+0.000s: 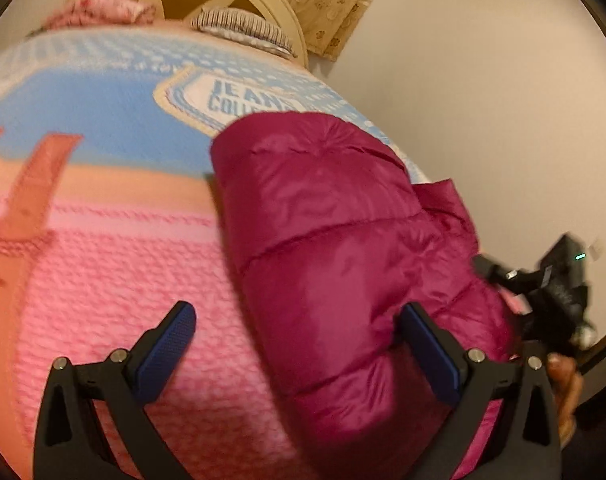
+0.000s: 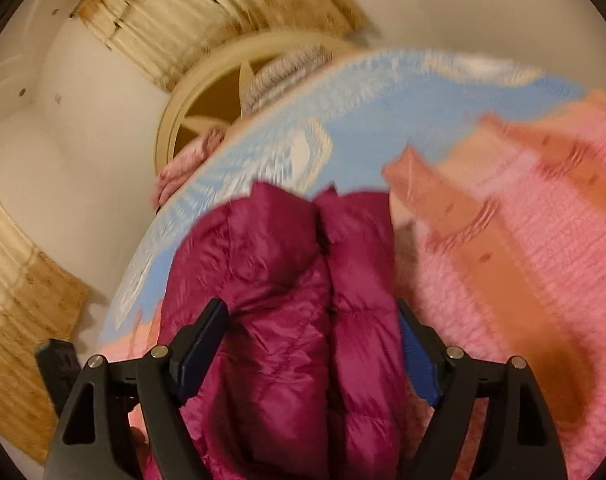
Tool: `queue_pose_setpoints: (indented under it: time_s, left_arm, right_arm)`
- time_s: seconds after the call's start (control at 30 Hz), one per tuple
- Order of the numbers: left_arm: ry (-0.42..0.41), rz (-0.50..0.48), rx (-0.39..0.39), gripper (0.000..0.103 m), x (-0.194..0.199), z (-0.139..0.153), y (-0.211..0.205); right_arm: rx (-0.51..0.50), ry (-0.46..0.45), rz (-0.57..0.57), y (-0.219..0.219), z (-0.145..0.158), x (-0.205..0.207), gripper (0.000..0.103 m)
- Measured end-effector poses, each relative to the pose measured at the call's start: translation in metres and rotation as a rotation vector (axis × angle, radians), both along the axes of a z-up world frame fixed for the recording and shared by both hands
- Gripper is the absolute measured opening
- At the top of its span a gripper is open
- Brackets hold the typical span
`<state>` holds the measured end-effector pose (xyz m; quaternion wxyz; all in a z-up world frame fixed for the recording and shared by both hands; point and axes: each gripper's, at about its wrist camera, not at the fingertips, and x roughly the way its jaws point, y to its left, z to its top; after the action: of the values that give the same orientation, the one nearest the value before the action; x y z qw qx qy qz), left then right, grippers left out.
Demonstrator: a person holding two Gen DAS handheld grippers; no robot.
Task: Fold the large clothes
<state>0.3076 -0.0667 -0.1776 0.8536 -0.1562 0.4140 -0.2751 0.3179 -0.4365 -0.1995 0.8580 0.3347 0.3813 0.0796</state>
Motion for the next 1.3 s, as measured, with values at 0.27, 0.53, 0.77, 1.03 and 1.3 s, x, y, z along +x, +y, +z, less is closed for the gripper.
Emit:
queue_pose_setpoints:
  time_s: [0.27,0.53,0.77,1.03,1.3]
  left_arm:
    - [0.036,-0.084,-0.071,0.08,0.005,0.0,-0.031]
    - [-0.113,-0.08,0.033,0.045,-0.039,0.05,-0.017]
    - [-0.202,0.043,0.096,0.045,-0.085,0.084,0.048]
    - [-0.217,0.241,0.148,0.045,-0.103,0.094,0.155]
    - [-0.208,0.392,0.194,0.045,-0.112,0.089,0.217]
  right_arm:
    - [0.143,0.055,0.083,-0.008,-0.028,0.016,0.056]
    - [0.232,0.01,0.173,0.014,-0.015,0.003,0.032]
    - [0.252,-0.046,0.319,0.096,0.016,0.001,0.03]
    - [0.282,-0.058,0.536,0.228,0.03,0.019,0.03]
    - [0.261,-0.052,0.694,0.341,0.034,0.037,0.03]
